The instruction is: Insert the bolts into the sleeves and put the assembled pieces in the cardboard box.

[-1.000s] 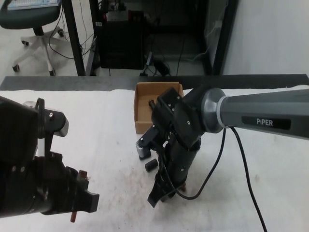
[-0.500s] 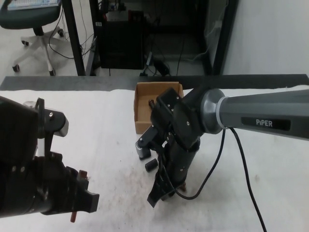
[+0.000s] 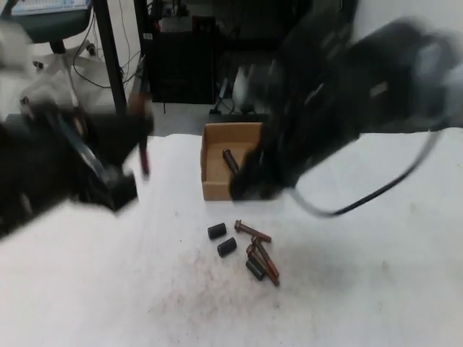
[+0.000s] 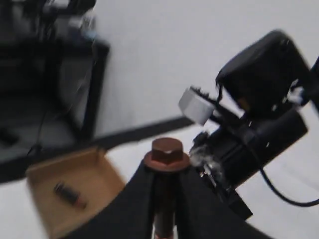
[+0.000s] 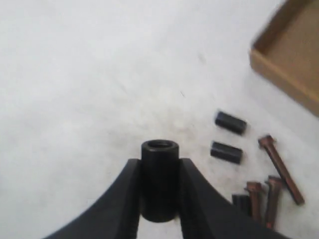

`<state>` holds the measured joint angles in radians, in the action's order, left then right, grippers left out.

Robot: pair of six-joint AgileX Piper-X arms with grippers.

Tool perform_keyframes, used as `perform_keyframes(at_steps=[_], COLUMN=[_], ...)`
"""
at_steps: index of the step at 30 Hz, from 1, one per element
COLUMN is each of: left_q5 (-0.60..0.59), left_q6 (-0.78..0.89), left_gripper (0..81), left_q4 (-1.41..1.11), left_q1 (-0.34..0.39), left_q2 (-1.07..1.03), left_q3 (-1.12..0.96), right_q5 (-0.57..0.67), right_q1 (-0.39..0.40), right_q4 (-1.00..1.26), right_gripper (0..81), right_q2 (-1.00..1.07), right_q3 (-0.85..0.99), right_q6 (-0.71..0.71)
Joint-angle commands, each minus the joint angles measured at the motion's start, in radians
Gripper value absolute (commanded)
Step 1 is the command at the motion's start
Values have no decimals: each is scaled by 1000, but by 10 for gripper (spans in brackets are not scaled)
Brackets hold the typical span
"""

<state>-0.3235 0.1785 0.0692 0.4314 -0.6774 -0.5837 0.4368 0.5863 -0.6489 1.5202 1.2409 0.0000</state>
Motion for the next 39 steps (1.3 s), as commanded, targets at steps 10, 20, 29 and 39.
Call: perform_keyframes(at_steps=[10, 20, 29, 39], left_q5=[-368, -486, -486, -443], left_q6=[213, 274, 274, 257], left_gripper=[1, 1, 1, 1], left_q4=[-525, -531, -531, -531], left_q1=[-1, -1, -1, -1], left_q2=[-141, -206, -206, -205], left_q3=[-4, -4, -4, -4], right_q5=[363, 242, 140, -39], right_q1=[53, 148, 147, 149], right_q4=[649, 934, 975, 975], right_gripper=[8, 8, 8, 8], right_q2=[-323, -320, -320, -320], right_q3=[-441, -541, -541, -541], right_q6=[166, 191, 80, 7])
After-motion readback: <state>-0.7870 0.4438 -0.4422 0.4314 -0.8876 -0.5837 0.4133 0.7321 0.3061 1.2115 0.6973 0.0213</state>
